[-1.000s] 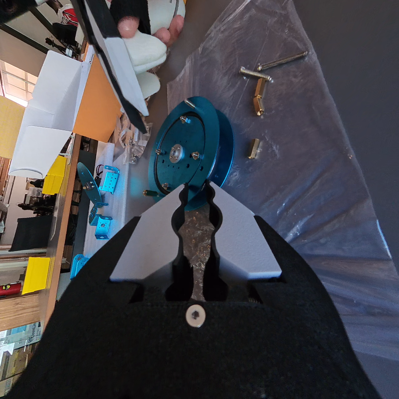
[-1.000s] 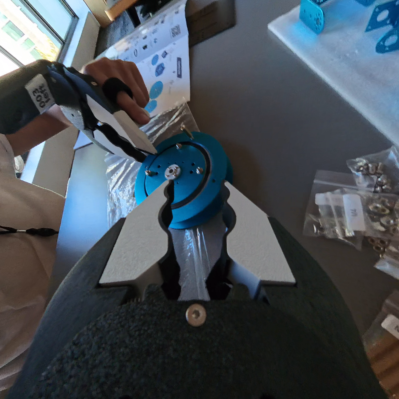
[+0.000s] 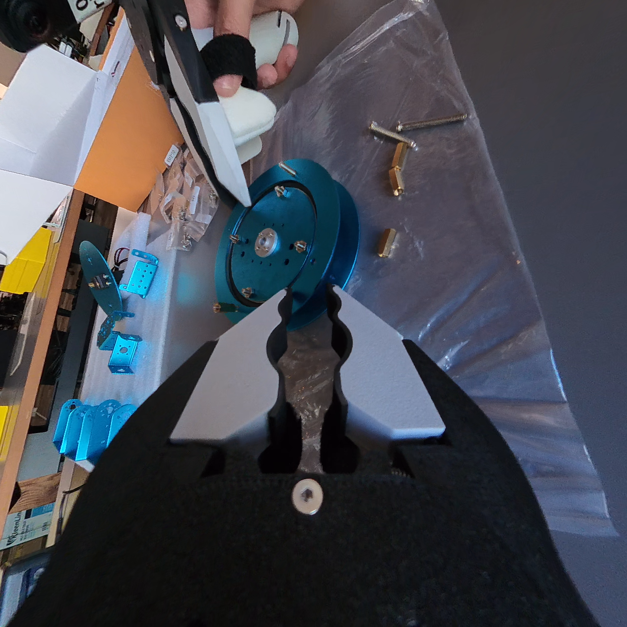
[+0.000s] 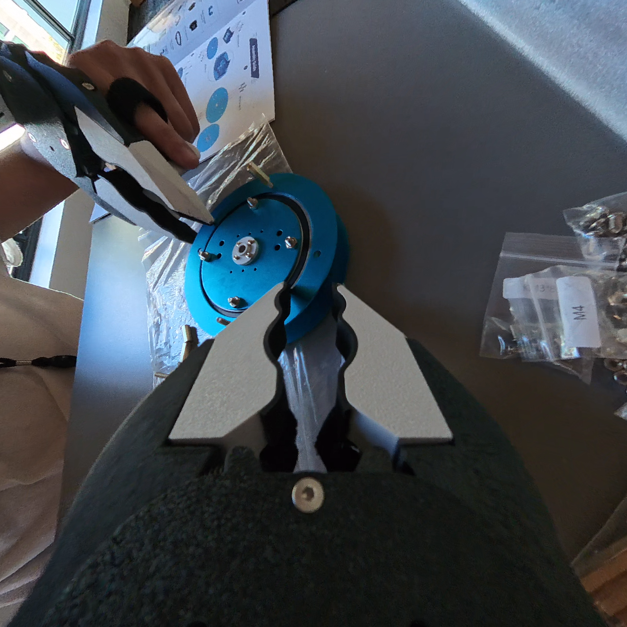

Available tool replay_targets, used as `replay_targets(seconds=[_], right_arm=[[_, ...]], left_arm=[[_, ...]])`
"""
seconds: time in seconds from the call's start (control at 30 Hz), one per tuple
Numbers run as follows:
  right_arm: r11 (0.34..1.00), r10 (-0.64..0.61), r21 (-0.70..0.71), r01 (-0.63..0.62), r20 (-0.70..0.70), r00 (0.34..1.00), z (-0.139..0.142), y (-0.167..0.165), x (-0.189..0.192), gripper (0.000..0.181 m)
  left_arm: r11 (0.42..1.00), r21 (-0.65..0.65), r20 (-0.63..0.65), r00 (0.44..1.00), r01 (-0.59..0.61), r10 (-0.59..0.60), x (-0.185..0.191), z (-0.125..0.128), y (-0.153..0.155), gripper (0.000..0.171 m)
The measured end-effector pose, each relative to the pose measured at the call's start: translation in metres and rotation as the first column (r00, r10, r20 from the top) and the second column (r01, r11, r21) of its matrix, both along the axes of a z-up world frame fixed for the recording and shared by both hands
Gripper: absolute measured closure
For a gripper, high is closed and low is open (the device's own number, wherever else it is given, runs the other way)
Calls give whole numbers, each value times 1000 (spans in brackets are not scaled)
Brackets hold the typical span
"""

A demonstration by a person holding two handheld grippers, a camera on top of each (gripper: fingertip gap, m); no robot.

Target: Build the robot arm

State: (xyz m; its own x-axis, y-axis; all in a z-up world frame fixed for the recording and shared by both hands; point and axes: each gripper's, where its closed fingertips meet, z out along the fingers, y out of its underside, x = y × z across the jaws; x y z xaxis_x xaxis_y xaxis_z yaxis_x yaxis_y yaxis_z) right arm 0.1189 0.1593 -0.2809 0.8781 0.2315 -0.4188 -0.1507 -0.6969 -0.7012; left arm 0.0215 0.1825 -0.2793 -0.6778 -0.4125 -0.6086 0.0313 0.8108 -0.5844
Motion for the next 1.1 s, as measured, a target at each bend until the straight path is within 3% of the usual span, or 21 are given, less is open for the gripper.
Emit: replay_targets(seconds=[0.13,0.27,0.33,0.43,0.53,0.67,0.83,1.1], right_arm=[[999,-27,27,26,60,998,7,-2,9,151],[981,-90,186,59,158,983,51,-12,14,149],[962,-86,271,28,206,975,65,-19,-3,148],[958,-71,287,2,232,970,62,-27,-42,135],[960,-104,277,32,249,963,46,-28,-65,135],[953,-196,284,107,308,931,40,-27,-57,155],[970,-208,186,158,290,934,16,-31,-45,153],[963,-219,221,155,302,928,20,-28,-47,159]], left_arm=[[994,-108,-46,999,15,-21,-5,12,-3,151],[941,-334,-86,996,-53,25,4,46,16,150],[899,-420,-126,989,-123,77,15,53,31,151],[851,-487,-209,972,-198,107,27,48,43,149],[821,-523,-234,964,-231,123,36,48,46,146],[805,-534,-244,959,-257,144,46,48,43,145],[816,-513,-247,956,-268,159,51,42,41,146],[848,-443,-263,946,-291,188,59,24,37,146]])
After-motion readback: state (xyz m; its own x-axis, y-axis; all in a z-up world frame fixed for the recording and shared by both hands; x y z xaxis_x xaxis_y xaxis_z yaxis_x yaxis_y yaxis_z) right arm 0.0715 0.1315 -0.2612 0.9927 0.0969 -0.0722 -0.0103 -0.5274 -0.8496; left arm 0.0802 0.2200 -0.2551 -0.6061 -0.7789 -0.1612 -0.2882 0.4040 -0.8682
